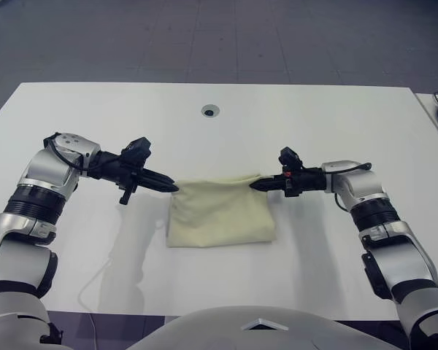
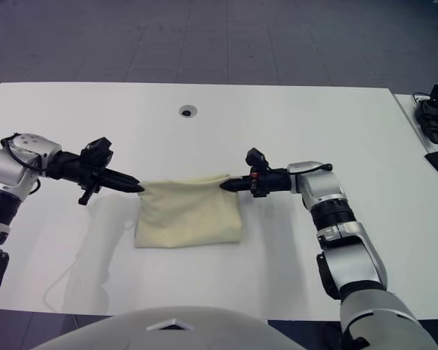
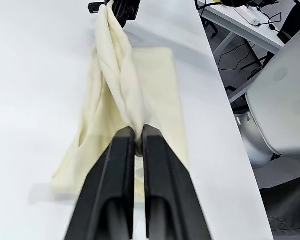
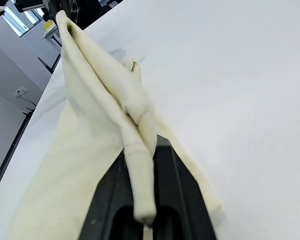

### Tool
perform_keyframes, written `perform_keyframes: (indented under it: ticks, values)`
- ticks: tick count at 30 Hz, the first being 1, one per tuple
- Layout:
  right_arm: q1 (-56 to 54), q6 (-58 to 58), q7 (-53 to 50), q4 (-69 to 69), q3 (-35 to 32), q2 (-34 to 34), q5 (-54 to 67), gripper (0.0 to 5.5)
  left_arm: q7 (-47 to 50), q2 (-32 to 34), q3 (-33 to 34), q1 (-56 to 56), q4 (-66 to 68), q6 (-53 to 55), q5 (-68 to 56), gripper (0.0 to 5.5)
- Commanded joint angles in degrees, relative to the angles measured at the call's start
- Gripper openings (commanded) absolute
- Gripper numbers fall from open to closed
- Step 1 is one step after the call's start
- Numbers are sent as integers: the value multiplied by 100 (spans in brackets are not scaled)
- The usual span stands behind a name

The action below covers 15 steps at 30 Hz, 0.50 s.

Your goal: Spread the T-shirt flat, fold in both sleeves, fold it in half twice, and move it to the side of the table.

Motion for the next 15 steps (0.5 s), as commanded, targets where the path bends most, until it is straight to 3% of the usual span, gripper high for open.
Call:
perform_keyframes:
  ticks: [1, 4, 8, 12, 15]
  values:
    - [-252, 56, -232, 322, -222, 205, -60, 36, -12, -140, -155, -170, 442, -155, 208, 4]
    - [-482, 351, -753, 665, -568, 365, 12, 75, 21, -489, 113, -330, 981, -324, 450, 4]
    - [-603, 720, -1179, 674, -1060, 397, 224, 147, 243, -859, 460, -520, 1620, -556, 764, 93]
    - [-573, 578, -1971, 516, -1609, 388, 292, 215, 1125, -1139, 889, -747, 2384, -1191, 1189, 165]
    - [-180, 827, -1890, -386, -1525, 339, 382, 259, 1567, -1025, 929, -648, 2687, -1958, 1735, 210]
